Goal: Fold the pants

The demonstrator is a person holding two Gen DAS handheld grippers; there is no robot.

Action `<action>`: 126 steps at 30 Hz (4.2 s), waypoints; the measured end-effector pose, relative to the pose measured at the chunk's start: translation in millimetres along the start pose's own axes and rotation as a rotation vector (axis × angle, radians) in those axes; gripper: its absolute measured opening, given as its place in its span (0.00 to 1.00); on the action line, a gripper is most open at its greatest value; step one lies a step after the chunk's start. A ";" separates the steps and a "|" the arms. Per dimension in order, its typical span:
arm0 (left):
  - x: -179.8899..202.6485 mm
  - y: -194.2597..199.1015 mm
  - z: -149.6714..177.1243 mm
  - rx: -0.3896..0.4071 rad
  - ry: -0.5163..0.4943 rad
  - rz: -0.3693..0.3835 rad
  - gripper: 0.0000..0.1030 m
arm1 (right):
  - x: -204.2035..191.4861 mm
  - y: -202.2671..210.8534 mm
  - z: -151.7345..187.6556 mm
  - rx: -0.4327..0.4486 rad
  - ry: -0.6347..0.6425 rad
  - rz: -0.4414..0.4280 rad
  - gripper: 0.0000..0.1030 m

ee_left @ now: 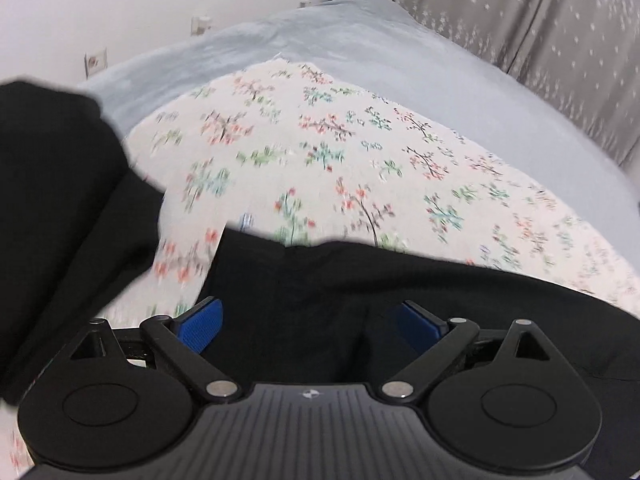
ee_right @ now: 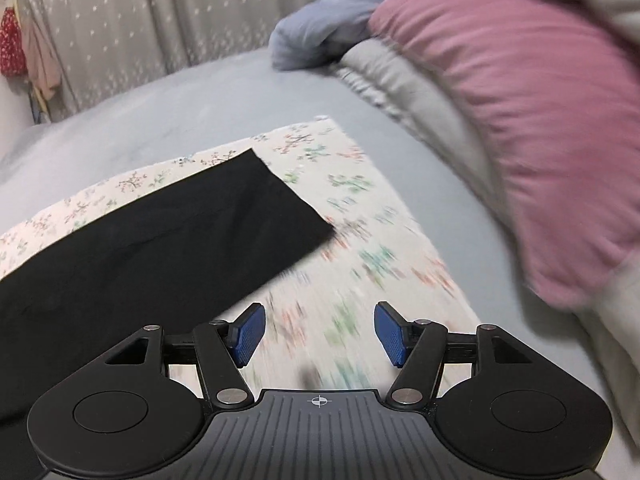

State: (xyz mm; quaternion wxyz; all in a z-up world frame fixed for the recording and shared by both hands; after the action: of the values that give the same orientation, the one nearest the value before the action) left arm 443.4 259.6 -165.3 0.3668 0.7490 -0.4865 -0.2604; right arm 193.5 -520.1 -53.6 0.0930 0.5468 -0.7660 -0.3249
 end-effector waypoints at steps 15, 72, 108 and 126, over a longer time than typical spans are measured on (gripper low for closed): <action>49.0 -25.3 1.8 0.101 -0.172 -0.041 0.02 | -17.7 -159.7 -69.6 -0.045 0.191 -0.008 0.01; 103.1 -34.1 -8.1 0.196 -0.344 -0.142 0.68 | 5.1 -162.1 -93.0 0.037 0.274 0.257 0.00; 96.2 31.1 -10.8 0.344 -0.330 -0.172 0.41 | -7.3 -95.7 -112.8 0.182 0.231 0.241 0.00; -65.5 121.0 91.9 0.374 0.052 0.078 0.41 | 41.8 142.5 58.4 0.310 0.145 0.075 0.00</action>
State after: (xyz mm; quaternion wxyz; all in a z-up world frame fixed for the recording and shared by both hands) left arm 284.1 261.5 -120.8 0.2436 0.7911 -0.5455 -0.1314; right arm 37.6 -507.4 -22.1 0.0748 0.5475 -0.8182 -0.1588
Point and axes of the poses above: each gripper's, at about its wrist camera, not at the fingertips, and y roughly against the way its jaws point, x to its right, z to its underside, the point moved 3 cm from there along -y, roughly the way its jaws point, and after that the axes turned 12 degrees about -z, right-handed, at the moved point
